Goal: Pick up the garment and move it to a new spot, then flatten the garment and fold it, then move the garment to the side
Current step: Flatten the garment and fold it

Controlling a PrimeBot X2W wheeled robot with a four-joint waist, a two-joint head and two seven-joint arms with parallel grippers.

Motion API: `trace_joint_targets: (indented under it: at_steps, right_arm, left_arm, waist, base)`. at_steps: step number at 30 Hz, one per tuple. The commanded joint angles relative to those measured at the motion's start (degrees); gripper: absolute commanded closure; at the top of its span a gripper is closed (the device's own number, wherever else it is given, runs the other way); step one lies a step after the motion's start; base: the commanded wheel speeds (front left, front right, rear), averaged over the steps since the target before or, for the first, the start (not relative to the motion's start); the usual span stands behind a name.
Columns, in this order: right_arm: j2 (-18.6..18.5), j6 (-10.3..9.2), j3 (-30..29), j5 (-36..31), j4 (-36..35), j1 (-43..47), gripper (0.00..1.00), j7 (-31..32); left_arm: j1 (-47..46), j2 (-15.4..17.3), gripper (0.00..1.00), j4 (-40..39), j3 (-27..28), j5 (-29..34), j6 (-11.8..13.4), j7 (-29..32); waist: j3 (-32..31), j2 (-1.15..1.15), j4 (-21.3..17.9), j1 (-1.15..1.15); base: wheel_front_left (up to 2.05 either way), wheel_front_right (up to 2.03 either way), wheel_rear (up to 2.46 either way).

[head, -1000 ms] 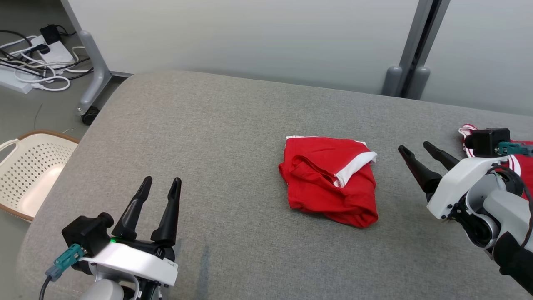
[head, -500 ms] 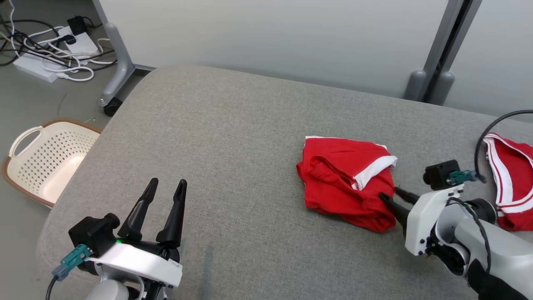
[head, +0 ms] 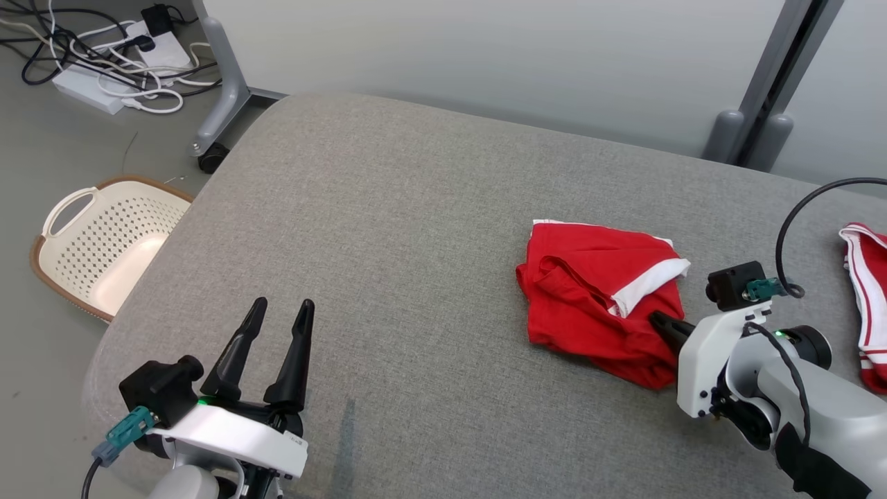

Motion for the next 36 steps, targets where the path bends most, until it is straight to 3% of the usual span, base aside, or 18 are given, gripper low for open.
trace_joint_targets:
  at_steps: [1, 11, 27, 32, 36]
  right_arm:
    - [0.17, 0.03, -0.23, 0.43, 0.3, -0.61, 1.0, -0.45]
    - [1.97, 0.03, -1.14, 2.52, 3.2, -3.81, 1.0, 1.15]
    - [0.23, 0.03, -3.8, 4.94, 6.52, -14.08, 1.0, -0.34]
    - [0.87, 0.03, -4.36, 4.2, 8.24, -16.71, 1.0, -4.53]
    - [1.31, 0.03, -3.35, 3.41, 6.47, -15.76, 1.0, -6.91]
  left_arm:
    - [-0.67, 0.14, 0.0, 0.23, 0.23, 0.47, -0.38, -0.05]
    - [-1.74, -1.04, 0.0, 1.38, -0.12, 0.59, -1.01, -0.04]
    - [-3.02, -4.78, 0.0, 3.11, 0.63, 1.59, -2.89, -0.05]
    - [-3.74, -5.12, 0.0, 4.01, 1.28, 2.25, -3.48, -0.05]
    - [-3.32, -5.0, 0.0, 4.33, 1.93, 2.96, -3.72, -0.04]
  waist:
    - [0.3, 0.0, 0.3, 0.0]
    - [1.9, 0.0, 2.87, 0.0]
    - [6.95, 0.0, 8.95, 0.0]
    - [7.01, 0.0, 9.0, 0.0]
    - [5.51, 0.0, 6.81, 0.0]
  base:
    - [0.0, 0.0, 0.0]
    - [0.0, 0.0, 0.0]
    - [0.0, 0.0, 0.0]
    - [0.0, 0.0, 0.0]
    - [0.0, 0.0, 0.0]
